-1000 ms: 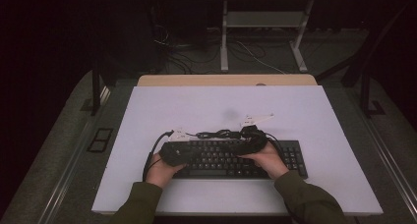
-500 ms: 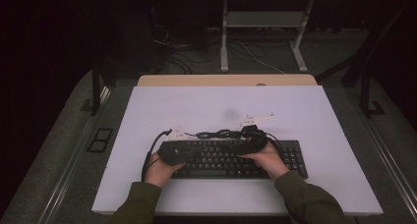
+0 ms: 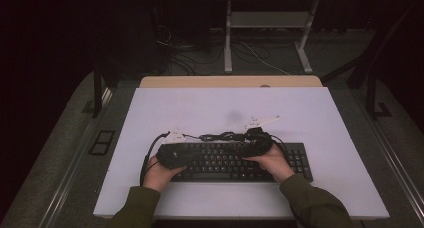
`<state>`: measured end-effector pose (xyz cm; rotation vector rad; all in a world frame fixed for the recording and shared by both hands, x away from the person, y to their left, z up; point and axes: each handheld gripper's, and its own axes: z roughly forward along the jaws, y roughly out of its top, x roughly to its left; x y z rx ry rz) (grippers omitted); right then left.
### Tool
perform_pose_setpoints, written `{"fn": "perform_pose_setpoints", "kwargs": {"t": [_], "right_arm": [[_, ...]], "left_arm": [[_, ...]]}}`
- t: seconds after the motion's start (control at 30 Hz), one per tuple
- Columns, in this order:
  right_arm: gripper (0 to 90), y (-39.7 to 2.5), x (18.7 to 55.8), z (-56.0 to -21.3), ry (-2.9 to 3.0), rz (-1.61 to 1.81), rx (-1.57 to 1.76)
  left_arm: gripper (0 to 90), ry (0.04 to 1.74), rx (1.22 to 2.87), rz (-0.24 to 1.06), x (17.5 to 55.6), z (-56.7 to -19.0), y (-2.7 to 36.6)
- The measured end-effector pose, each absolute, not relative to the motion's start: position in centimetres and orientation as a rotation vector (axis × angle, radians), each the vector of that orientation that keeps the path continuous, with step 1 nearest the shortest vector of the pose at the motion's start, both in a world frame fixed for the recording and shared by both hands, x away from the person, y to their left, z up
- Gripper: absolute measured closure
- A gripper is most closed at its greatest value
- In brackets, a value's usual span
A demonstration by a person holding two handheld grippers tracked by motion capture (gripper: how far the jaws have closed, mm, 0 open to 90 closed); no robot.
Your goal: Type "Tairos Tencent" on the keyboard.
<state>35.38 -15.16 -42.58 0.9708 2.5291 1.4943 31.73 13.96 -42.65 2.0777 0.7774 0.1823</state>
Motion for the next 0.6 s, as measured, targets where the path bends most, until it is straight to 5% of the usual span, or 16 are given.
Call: {"fn": "perform_pose_setpoints", "kwargs": {"t": [0.6], "right_arm": [[58.5,-15.5,35.0,-42.4,2.571,1.511,0.953]], "left_arm": [[44.6,0.774,2.053,0.197,31.1,-42.6,15.2]]}}
